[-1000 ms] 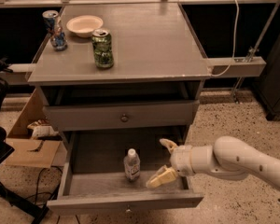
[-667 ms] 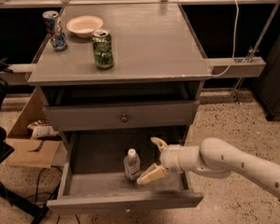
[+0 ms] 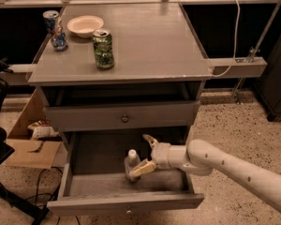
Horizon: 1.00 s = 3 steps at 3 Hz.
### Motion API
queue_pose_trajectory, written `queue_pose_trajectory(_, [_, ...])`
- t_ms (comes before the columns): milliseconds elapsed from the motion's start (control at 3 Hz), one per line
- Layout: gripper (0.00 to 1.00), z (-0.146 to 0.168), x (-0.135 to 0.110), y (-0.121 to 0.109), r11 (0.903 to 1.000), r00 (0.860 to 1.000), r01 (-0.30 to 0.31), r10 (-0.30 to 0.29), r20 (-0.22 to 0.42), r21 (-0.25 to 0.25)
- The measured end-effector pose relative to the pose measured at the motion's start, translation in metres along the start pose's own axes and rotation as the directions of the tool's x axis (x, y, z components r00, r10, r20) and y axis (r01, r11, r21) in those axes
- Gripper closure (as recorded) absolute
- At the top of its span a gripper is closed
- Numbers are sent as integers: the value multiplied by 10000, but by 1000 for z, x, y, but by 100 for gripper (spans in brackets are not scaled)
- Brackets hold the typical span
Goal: Pick blue plastic bottle from middle drawer and place on counter
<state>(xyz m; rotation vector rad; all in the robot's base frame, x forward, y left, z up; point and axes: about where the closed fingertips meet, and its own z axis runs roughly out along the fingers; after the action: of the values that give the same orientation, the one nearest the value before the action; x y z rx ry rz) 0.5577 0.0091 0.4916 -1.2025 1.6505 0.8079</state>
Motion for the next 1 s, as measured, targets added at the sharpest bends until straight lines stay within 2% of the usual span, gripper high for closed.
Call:
queue_pose_trajectory(333, [0, 9, 7, -6, 9999, 9997, -43, 46, 249, -129])
queue_pose_trajectory(667, [0, -3, 21, 7, 9979, 9990, -438, 443, 93, -487])
queue_pose_trajectory(1000, [0, 3, 31, 20, 9928, 9969, -770, 782, 96, -919])
